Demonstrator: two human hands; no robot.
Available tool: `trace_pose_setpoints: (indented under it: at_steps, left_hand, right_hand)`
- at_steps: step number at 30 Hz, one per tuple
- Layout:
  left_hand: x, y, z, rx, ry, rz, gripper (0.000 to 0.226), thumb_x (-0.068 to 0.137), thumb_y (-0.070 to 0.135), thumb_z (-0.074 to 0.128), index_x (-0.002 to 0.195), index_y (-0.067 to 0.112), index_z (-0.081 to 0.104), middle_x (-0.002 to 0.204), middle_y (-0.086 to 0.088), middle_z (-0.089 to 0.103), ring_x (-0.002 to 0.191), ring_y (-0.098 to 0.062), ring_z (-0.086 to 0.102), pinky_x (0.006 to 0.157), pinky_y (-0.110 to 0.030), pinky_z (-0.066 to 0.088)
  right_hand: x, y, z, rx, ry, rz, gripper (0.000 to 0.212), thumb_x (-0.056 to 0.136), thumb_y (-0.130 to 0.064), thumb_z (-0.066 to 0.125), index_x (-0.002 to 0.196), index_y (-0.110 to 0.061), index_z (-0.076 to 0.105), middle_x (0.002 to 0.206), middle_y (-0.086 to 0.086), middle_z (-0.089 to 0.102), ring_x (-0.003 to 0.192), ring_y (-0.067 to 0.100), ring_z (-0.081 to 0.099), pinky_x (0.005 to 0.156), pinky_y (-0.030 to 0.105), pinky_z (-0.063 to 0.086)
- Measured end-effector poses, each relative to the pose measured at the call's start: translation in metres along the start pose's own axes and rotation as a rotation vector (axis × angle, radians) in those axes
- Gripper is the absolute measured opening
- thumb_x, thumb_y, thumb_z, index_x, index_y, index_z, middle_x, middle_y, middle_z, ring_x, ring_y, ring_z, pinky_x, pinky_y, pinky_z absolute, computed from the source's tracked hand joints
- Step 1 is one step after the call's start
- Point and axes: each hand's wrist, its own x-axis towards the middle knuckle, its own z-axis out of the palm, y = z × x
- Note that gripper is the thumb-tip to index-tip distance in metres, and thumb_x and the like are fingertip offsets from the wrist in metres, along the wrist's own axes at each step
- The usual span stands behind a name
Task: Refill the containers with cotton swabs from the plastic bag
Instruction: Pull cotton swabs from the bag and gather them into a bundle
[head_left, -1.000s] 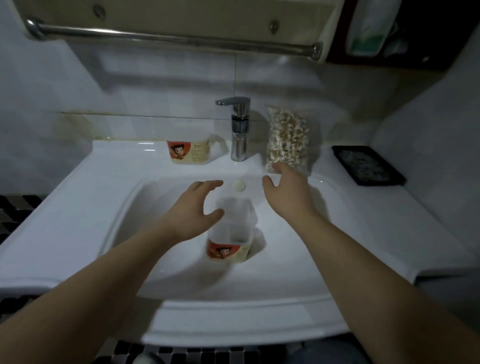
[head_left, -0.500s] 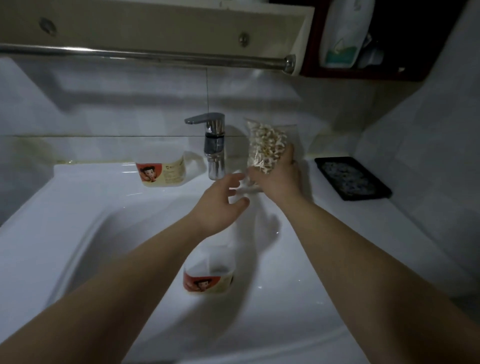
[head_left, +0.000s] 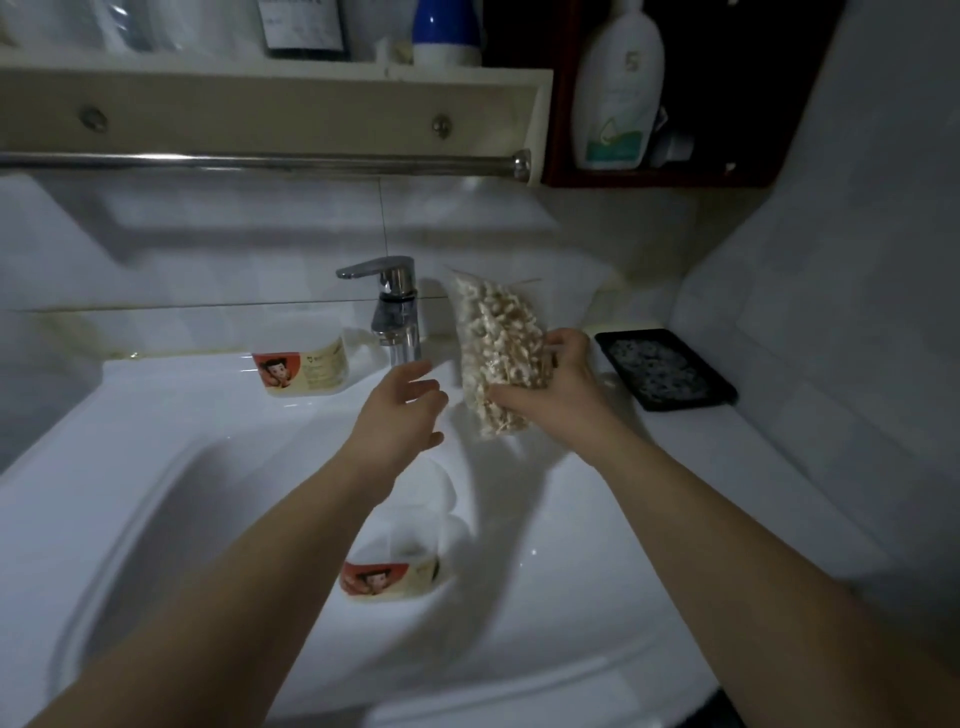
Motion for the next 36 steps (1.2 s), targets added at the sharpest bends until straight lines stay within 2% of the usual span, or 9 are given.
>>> trace_pose_setpoints:
  at_steps: [3,7,13,17,20,24,27,32,36]
  left_hand:
    - [-0.009,0.003,0.002,-0.096,0.021,-0.003,0.039,0.104,0.017,0.055,0.142,0.019,0.051,0.131,-0.003,0.061,0.116,-0.02,0.063,0.093,-0.043,0.057]
    - [-0.017,0.002,-0.002,-0.259,0.091,-0.021,0.031,0.106,0.018,0.045,0.131,0.014,0.062,0.12,-0.004,0.073,0.11,-0.021,0.07,0.095,-0.045,0.058]
    - [-0.03,-0.013,-0.008,-0.378,0.131,-0.098,0.028,0.106,0.028,0.046,0.112,0.016,0.071,0.109,-0.004,0.074,0.106,-0.021,0.07,0.088,-0.038,0.057]
    - [-0.031,-0.03,-0.011,-0.152,0.04,-0.162,0.023,0.101,0.03,0.059,0.111,0.013,0.072,0.099,-0.003,0.075,0.091,-0.019,0.07,0.08,-0.033,0.056]
    - [-0.032,-0.037,-0.009,-0.012,0.027,-0.171,0.032,0.099,0.037,0.063,0.109,0.008,0.073,0.093,-0.005,0.071,0.079,-0.016,0.066,0.072,-0.028,0.057]
    - [-0.031,-0.043,-0.007,0.052,0.012,-0.179,0.046,0.096,0.043,0.066,0.113,0.0,0.069,0.095,-0.008,0.073,0.081,-0.017,0.066,0.067,-0.025,0.058]
    - [-0.033,-0.045,-0.004,0.037,-0.011,-0.182,0.048,0.097,0.038,0.067,0.115,-0.005,0.066,0.1,-0.017,0.073,0.084,-0.019,0.067,0.062,-0.022,0.057]
    - [-0.032,-0.043,-0.003,-0.016,-0.032,-0.199,0.033,0.102,0.032,0.06,0.111,0.002,0.07,0.089,-0.009,0.071,0.08,-0.018,0.067,0.063,-0.025,0.057]
    - [-0.03,-0.045,-0.002,0.03,-0.047,-0.19,0.034,0.101,0.032,0.061,0.109,0.001,0.071,0.085,-0.006,0.066,0.077,-0.017,0.062,0.063,-0.026,0.055]
  right_hand:
    - [-0.014,0.01,0.001,0.072,-0.13,-0.025,0.085,0.072,-0.03,0.09,0.128,-0.033,0.026,0.124,-0.014,0.053,0.108,0.006,0.059,0.087,0.024,0.053]
    - [-0.03,0.024,0.005,0.069,-0.311,-0.025,0.086,0.078,-0.014,0.087,0.136,-0.035,0.027,0.132,-0.008,0.05,0.112,0.008,0.06,0.079,0.024,0.055]
    - [-0.04,0.027,0.006,-0.104,-0.505,-0.021,0.11,0.076,-0.014,0.087,0.15,-0.051,0.014,0.138,-0.011,0.049,0.124,0.014,0.055,0.1,0.033,0.049]
    - [-0.043,0.031,0.008,-0.321,-0.602,-0.033,0.119,0.075,-0.031,0.088,0.157,-0.047,0.004,0.142,-0.011,0.051,0.127,0.015,0.053,0.106,0.036,0.046]
    - [-0.043,0.037,0.012,-0.379,-0.626,-0.023,0.119,0.069,-0.043,0.091,0.15,-0.06,0.006,0.145,-0.01,0.054,0.127,0.019,0.057,0.107,0.045,0.049]
    - [-0.035,0.04,0.012,-0.452,-0.685,-0.014,0.121,0.07,-0.026,0.092,0.155,-0.046,0.008,0.143,-0.005,0.052,0.126,0.021,0.057,0.106,0.045,0.05]
    - [-0.034,0.033,0.009,-0.265,-0.692,0.075,0.09,0.085,-0.017,0.08,0.155,-0.037,0.026,0.137,-0.005,0.053,0.121,0.018,0.057,0.096,0.035,0.051]
    - [-0.029,0.027,0.017,-0.093,-0.299,-0.074,0.025,0.09,-0.035,0.073,0.114,-0.036,0.07,0.125,-0.013,0.063,0.116,0.009,0.06,0.102,0.035,0.049]
    - [-0.03,0.024,0.02,-0.119,-0.244,-0.125,0.012,0.093,-0.033,0.069,0.095,-0.026,0.079,0.097,-0.013,0.073,0.094,0.005,0.067,0.09,0.03,0.055]
